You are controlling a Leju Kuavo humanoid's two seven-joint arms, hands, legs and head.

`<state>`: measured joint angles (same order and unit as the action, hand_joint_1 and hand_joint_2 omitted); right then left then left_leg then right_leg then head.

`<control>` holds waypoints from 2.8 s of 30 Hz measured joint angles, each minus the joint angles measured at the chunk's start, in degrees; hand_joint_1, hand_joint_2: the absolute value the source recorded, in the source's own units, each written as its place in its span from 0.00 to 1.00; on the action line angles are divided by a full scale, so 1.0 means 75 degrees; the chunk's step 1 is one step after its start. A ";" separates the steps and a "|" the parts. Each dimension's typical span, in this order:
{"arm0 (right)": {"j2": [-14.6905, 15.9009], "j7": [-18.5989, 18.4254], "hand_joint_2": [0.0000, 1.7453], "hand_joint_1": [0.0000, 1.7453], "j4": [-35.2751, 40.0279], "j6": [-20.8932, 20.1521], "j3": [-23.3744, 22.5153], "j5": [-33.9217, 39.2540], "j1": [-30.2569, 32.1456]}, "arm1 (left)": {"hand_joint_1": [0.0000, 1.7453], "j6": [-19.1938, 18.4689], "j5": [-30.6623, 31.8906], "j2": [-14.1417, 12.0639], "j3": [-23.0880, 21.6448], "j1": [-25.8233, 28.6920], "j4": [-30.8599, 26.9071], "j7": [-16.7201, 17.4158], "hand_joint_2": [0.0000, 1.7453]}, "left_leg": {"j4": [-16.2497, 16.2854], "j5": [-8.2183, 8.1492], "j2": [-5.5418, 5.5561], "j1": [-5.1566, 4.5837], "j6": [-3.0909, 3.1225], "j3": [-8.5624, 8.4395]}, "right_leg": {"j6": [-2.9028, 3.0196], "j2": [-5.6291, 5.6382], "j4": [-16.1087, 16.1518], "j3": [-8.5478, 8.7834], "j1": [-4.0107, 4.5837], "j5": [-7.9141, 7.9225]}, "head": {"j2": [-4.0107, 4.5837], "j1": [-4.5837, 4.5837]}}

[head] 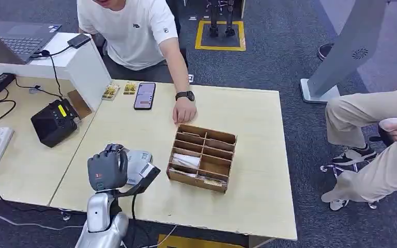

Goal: Pass the card to the sensor for recognition and then transmit it.

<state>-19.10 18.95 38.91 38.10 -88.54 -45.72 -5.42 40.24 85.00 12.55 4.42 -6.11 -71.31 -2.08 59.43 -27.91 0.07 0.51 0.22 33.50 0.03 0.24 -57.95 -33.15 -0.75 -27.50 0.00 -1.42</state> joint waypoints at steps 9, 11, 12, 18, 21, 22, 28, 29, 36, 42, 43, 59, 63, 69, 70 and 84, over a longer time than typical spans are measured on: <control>0.0000 -0.0012 1.00 0.00 0.0029 0.0000 0.0000 0.0000 0.0000 | 1.00 0.0000 -0.0140 -0.0079 -0.0038 0.0045 0.0561 0.0149 1.00 | 0.0000 0.0000 0.0000 0.0000 0.0000 0.0000 | 0.0000 0.0000 0.0000 0.0000 0.0000 0.0000 | 0.0000 0.0000; 0.0000 -0.0015 1.00 0.00 0.0035 0.0000 0.0000 0.0000 0.0000 | 1.00 0.0000 -0.0178 -0.0090 -0.0044 0.0058 0.0639 0.0149 1.00 | 0.0000 0.0000 0.0000 0.0000 0.0000 0.0000 | 0.0000 0.0000 0.0000 0.0000 0.0000 0.0000 | 0.0000 0.0003; 0.0000 -0.0015 1.00 0.00 0.0041 0.0000 0.0000 0.0000 0.0000 | 1.00 0.0000 -0.0195 -0.0102 -0.0053 0.0068 0.0677 0.0149 1.00 | 0.0000 0.0000 0.0000 0.0000 0.0000 0.0000 | 0.0000 0.0000 0.0000 0.0000 0.0000 0.0000 | 0.0000 0.0003; 0.0000 -0.0015 1.00 0.00 0.0055 0.0000 0.0000 0.0000 0.0000 | 1.00 0.0000 -0.0227 -0.0125 -0.0102 0.0115 0.0846 0.0149 1.00 | 0.0000 0.0000 0.0000 0.0000 0.0000 0.0000 | 0.0000 -0.0001 0.0000 0.0001 0.0000 0.0000 | 0.0000 0.0000; 0.0000 -0.0012 1.00 0.00 0.0061 0.0000 0.0000 0.0000 0.0000 | 1.00 0.0000 -0.0227 -0.0140 -0.0146 0.0114 0.0887 0.0149 1.00 | 0.0000 0.0000 0.0000 0.0000 0.0000 -0.0001 | 0.0000 0.0000 0.0000 0.0001 0.0000 0.0000 | 0.0000 0.0003; 0.0000 -0.0012 1.00 0.00 0.0061 0.0000 0.0000 0.0006 0.0000 | 1.00 0.0000 -0.0227 -0.0140 -0.0166 0.0114 0.0905 0.0149 1.00 | 0.0000 0.0000 0.0000 0.0000 0.0000 -0.0001 | 0.0000 0.0000 0.0000 0.0001 0.0000 0.0000 | 0.0000 0.0000; 0.0000 -0.0006 1.00 0.00 0.0061 0.0000 0.0000 0.0006 0.0000 | 1.00 0.0006 -0.0230 -0.0152 -0.0216 0.0115 0.1012 0.0143 1.00 | 0.0000 0.0000 0.0000 0.0000 0.0000 -0.0002 | 0.0000 0.0000 0.0000 0.0002 0.0000 0.0000 | 0.0000 0.0003; 0.0000 -0.0003 1.00 0.00 0.0061 0.0000 0.0000 0.0006 0.0000 | 1.00 0.0009 -0.0230 -0.0154 -0.0222 0.0114 0.1030 0.0137 1.00 | 0.0000 0.0000 0.0000 0.0000 0.0000 -0.0003 | 0.0000 -0.0001 0.0000 0.0002 0.0000 0.0000 | 0.0000 0.0003; 0.0000 0.0020 1.00 0.00 0.0061 0.0000 0.0000 0.0093 0.0000 | 1.00 -0.0003 -0.0227 -0.0189 -0.0353 0.0018 0.1437 0.0221 1.00 | -0.0001 0.0000 0.0001 0.0000 0.0000 -0.0008 | 0.0000 -0.0003 0.0000 0.0009 0.0000 0.0000 | 0.0000 0.0000; 0.0000 0.0041 1.00 0.00 0.0061 0.0000 0.0000 0.0096 0.0000 | 1.00 -0.0212 -0.0239 -0.0233 -0.0510 -0.0243 0.2023 0.0487 1.00 | -0.0003 -0.0001 0.0001 0.0000 -0.0001 -0.0026 | 0.0000 -0.0005 0.0000 0.0033 0.0000 0.0000 | 0.0000 0.0003; 0.0000 0.0050 1.00 0.00 0.0058 0.0000 0.0000 0.0096 0.0000 | 1.00 -0.0254 -0.0239 -0.0248 -0.0557 -0.0278 0.2111 0.0531 1.00 | -0.0003 -0.0001 0.0001 0.0000 -0.0001 -0.0029 | 0.0000 -0.0005 0.0000 0.0036 0.0000 0.0000 | 0.0000 0.0000; 0.0000 0.0152 1.00 0.00 0.0055 0.0000 0.0000 0.0102 -0.0001 | 1.00 -0.0460 -0.0502 -0.0385 -0.0968 -0.0530 0.2606 0.0837 1.00 | -0.0005 -0.0001 0.0005 -0.0001 -0.0001 -0.0072 | 0.0000 -0.0009 0.0000 0.0083 0.0000 -0.0001 | 0.0000 0.0003; 0.0000 0.0152 1.00 0.00 0.0050 0.0000 0.0000 0.0105 -0.0001 | 1.00 -0.0061 -0.1494 -0.0370 -0.0991 -0.0514 0.2510 0.0291 1.00 | -0.0005 0.0000 0.0006 -0.0001 -0.0001 -0.0075 | 0.0000 -0.0010 0.0000 0.0086 0.0000 0.0000 | 0.0000 0.0003; 0.0000 0.0154 1.00 0.00 0.0050 0.0000 0.0000 0.0108 -0.0001 | 1.00 0.0020 -0.3297 -0.0218 -0.0988 -0.0284 0.1726 -0.1064 1.00 | -0.0004 0.0000 0.0007 0.0000 -0.0001 -0.0075 | 0.0000 -0.0008 0.0000 0.0078 0.0000 0.0000 | 0.0000 0.0000; 0.0000 0.0157 1.00 0.00 0.0050 0.0000 0.0000 0.0108 -0.0001 | 1.00 0.0020 -0.3501 -0.0195 -0.0988 -0.0252 0.1639 -0.1163 1.00 | -0.0004 0.0000 0.0006 0.0000 -0.0001 -0.0072 | 0.0000 -0.0007 0.0000 0.0074 0.0001 0.0000 | 0.0000 0.0000; 0.0000 0.0364 1.00 0.00 0.0020 0.0000 0.0000 -0.0245 -0.0008 | 1.00 -0.0245 -0.4459 -0.0222 -0.1344 -0.1212 0.0502 -0.1057 1.00 | -0.0002 0.0002 0.0011 0.0001 -0.0001 -0.0054 | 0.0000 -0.0011 0.0000 0.0058 0.0001 0.0000 | 0.0000 0.0003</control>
<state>-19.10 21.68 39.06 38.10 -88.54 -47.56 -5.48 38.40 51.56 10.88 -5.66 -15.20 -67.54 -10.01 59.41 -27.90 0.16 0.52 0.21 33.10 0.04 0.16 -57.95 -32.72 -0.75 -27.50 0.00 -1.40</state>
